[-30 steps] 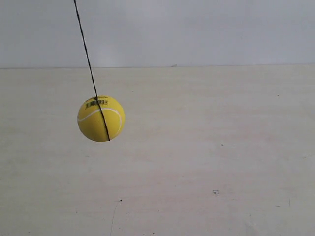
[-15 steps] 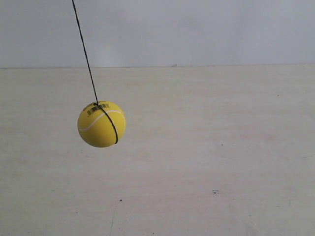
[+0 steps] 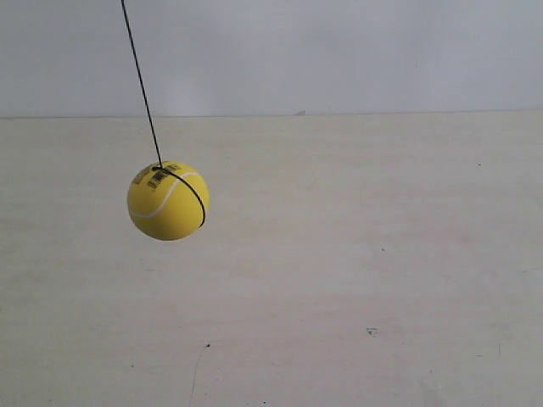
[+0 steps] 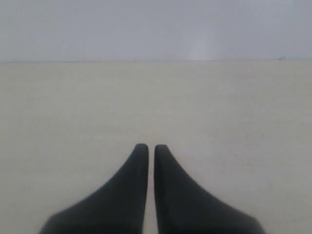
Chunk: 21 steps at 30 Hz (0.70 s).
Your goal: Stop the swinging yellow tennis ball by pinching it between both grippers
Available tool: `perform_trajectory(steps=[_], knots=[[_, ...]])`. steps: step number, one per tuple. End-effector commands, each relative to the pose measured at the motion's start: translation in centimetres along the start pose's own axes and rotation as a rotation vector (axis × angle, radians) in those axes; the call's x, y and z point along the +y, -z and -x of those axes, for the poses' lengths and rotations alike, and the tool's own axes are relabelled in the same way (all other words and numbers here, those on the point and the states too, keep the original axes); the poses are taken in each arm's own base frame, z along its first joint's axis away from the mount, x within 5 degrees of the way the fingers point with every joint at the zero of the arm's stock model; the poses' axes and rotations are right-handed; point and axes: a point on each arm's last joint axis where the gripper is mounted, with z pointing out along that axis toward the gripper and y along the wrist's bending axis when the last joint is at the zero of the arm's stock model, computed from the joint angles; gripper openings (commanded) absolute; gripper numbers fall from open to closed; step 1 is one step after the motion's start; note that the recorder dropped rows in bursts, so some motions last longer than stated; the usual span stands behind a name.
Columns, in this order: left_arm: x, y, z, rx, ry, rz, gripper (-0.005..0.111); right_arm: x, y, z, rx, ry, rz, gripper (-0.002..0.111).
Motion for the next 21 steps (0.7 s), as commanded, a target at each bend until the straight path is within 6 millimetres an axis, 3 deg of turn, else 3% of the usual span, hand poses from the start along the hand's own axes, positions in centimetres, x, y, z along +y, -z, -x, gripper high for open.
perform_trajectory(steps=[1, 6, 9, 14, 21], knots=[[0.0, 0.0, 0.0, -0.007, -0.006, 0.002, 0.005, 0.0, 0.1, 0.2, -0.007, -0.003, -0.002, 0.0], [0.0, 0.0, 0.0, -0.007, -0.006, 0.002, 0.005, 0.0, 0.5, 0.2, -0.025, -0.054, -0.034, 0.0], [0.0, 0.0, 0.0, -0.007, -0.006, 0.002, 0.005, 0.1, 1.7, 0.0, -0.081, -0.196, -0.098, 0.0], [0.0, 0.0, 0.0, -0.007, -0.006, 0.002, 0.005, -0.1, 2.2, -2.1, -0.102, -0.412, -0.22, 0.0], [0.0, 0.0, 0.0, -0.007, -0.006, 0.002, 0.005, -0.5, 2.6, -5.2, -0.058, -0.484, -0.347, 0.0]])
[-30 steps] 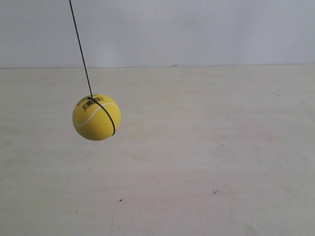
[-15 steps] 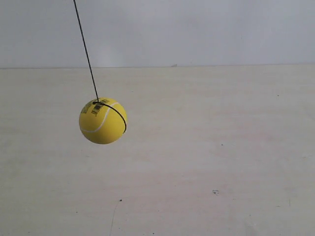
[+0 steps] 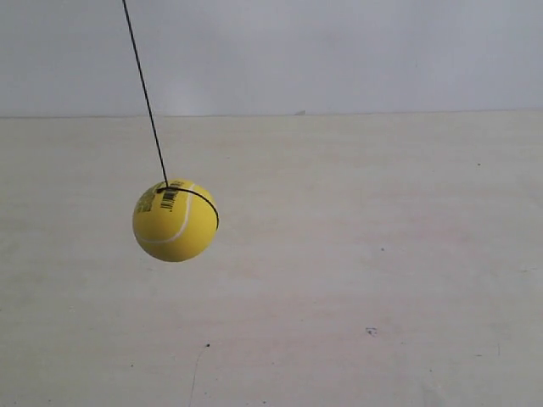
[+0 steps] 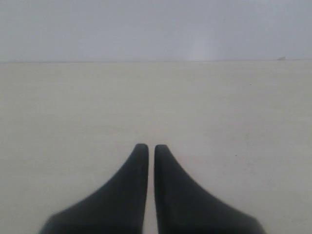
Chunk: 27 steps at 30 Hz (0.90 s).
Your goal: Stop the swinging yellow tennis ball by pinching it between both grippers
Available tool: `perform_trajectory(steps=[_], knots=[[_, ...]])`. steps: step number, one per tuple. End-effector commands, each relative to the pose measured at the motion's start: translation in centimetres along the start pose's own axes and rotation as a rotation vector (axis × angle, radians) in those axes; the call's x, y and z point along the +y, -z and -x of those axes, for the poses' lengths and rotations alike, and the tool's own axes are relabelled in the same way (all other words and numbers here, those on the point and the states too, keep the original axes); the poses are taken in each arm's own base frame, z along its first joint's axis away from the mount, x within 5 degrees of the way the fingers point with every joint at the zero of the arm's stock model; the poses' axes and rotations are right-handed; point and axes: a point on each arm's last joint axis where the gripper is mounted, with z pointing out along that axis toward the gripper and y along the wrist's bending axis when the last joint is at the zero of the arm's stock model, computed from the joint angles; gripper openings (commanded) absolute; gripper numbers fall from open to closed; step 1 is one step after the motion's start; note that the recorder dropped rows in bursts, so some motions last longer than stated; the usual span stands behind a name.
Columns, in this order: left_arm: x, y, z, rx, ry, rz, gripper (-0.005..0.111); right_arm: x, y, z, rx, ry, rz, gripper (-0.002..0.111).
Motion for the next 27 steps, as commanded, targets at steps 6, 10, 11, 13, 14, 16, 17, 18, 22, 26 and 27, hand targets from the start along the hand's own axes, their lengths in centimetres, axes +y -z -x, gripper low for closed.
perform_trajectory(steps=[6, 10, 11, 13, 14, 16, 17, 18, 22, 26, 27], knots=[[0.0, 0.0, 0.0, -0.007, -0.006, 0.002, 0.005, -3.3, 1.3, -4.6, 0.026, -0.146, -0.255, 0.0], [0.0, 0.0, 0.0, -0.007, -0.006, 0.002, 0.005, -4.8, 2.3, -7.1, 0.066, -0.123, -0.361, 0.0], [0.0, 0.0, 0.0, -0.007, -0.006, 0.002, 0.005, -5.2, 2.6, -7.6, 0.078, -0.121, -0.381, 0.0], [0.0, 0.0, 0.0, -0.007, -0.006, 0.002, 0.005, -6.3, 3.8, -9.8, 0.137, -0.132, -0.435, 0.0], [0.0, 0.0, 0.0, -0.007, -0.006, 0.002, 0.005, -6.5, 4.0, -10.1, 0.147, -0.134, -0.442, 0.0], [0.0, 0.0, 0.0, -0.007, -0.006, 0.002, 0.005, -7.3, 4.7, -11.0, 0.239, -0.147, -0.551, 0.0], [0.0, 0.0, 0.0, -0.007, -0.006, 0.002, 0.005, -7.6, 5.1, -11.4, 0.288, -0.16, -0.611, 0.0], [0.0, 0.0, 0.0, -0.007, -0.006, 0.002, 0.005, -7.8, 5.3, -11.6, 0.314, -0.163, -0.641, 0.0], [0.0, 0.0, 0.0, -0.007, -0.006, 0.002, 0.005, -8.1, 5.8, -12.1, 0.365, -0.169, -0.7, 0.0], [0.0, 0.0, 0.0, -0.007, -0.006, 0.002, 0.005, -8.2, 5.9, -12.2, 0.378, -0.17, -0.714, 0.0], [0.0, 0.0, 0.0, -0.007, -0.006, 0.002, 0.005, -8.3, 6.1, -12.3, 0.397, -0.172, -0.736, 0.0]])
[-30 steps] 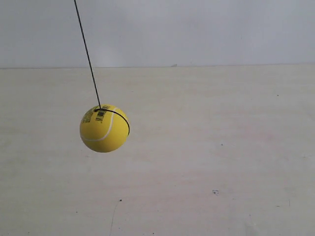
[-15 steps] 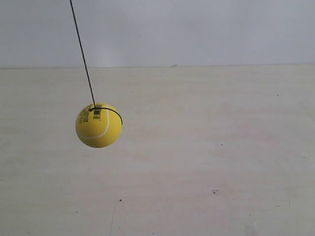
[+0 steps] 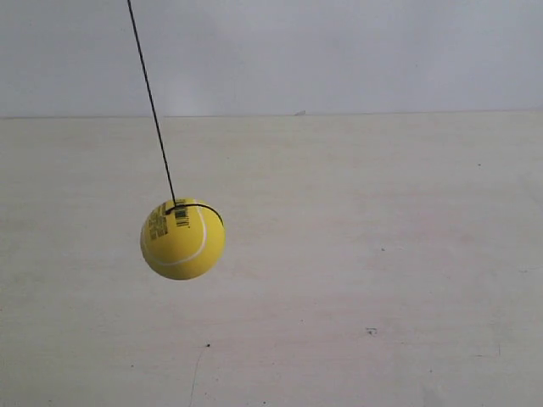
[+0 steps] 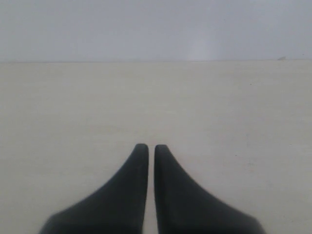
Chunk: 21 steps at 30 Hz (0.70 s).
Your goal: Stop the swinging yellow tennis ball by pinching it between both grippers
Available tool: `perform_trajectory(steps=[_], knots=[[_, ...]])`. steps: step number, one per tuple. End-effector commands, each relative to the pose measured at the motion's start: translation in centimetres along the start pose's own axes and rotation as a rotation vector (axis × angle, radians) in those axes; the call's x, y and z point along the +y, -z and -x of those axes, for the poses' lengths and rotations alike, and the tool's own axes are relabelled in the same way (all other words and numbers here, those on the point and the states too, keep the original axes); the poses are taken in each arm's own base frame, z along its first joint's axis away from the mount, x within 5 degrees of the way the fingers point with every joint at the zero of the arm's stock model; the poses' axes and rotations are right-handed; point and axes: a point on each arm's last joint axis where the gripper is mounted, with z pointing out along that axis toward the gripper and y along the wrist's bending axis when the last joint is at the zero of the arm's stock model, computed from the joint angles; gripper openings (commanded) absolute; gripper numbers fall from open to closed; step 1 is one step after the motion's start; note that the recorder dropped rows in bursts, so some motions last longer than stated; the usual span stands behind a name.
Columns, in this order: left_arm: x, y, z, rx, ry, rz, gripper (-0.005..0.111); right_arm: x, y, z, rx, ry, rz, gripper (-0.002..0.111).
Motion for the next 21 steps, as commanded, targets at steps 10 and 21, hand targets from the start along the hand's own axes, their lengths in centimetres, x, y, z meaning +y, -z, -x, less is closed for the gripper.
perform_trajectory(steps=[10, 21], knots=[[0.0, 0.0, 0.0, -0.007, -0.006, 0.002, 0.005, -1.9, 0.4, -1.4, 0.151, 0.006, -0.212, 0.0], [0.0, 0.0, 0.0, -0.007, -0.006, 0.002, 0.005, -1.9, 0.4, -1.3, 0.15, 0.006, -0.21, 0.0]])
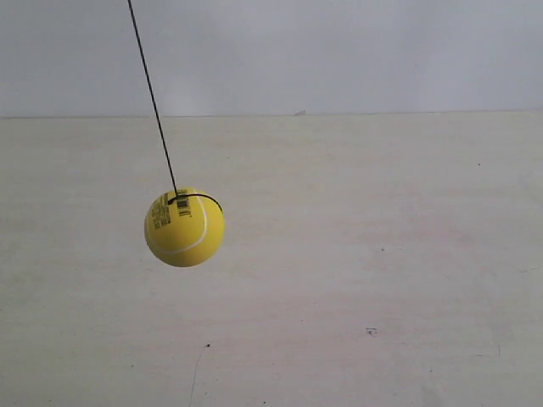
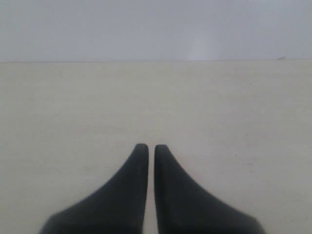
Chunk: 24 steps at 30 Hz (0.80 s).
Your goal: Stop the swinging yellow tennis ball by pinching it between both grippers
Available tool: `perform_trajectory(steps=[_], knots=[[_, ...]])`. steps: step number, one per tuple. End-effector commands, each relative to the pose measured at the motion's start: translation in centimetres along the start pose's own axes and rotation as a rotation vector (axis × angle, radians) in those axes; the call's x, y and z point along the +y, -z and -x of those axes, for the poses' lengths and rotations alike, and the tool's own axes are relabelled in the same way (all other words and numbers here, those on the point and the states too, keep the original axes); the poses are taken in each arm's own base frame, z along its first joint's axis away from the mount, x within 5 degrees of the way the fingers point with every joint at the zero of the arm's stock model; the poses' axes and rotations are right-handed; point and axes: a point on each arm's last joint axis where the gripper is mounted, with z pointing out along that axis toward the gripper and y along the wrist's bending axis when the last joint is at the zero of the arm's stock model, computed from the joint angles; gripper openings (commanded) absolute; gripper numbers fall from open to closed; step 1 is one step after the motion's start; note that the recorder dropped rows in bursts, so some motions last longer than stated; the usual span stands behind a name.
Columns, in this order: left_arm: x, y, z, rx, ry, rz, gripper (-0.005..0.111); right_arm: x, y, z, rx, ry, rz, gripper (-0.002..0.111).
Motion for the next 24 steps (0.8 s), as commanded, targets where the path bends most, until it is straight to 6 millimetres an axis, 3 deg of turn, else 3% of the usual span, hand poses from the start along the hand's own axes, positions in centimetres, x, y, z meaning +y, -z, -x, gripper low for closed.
perform_trajectory(steps=[1, 5, 17, 24], knots=[[0.01, 0.02, 0.03, -0.007, -0.006, 0.002, 0.005, 0.04, 0.04, 0.09, -0.011, 0.005, 0.003, 0.0], [0.01, 0.02, 0.03, -0.007, -0.006, 0.002, 0.005, 0.18, 0.05, 0.02, -0.002, -0.04, 0.018, 0.0], [0.01, 0.02, 0.03, -0.007, -0.006, 0.002, 0.005, 0.19, 0.05, 0.02, -0.01, 0.764, 0.018, 0.0], [0.01, 0.02, 0.03, -0.007, -0.006, 0.002, 0.005, 0.17, 0.05, -0.02, -0.006, 0.796, 0.017, 0.0]])
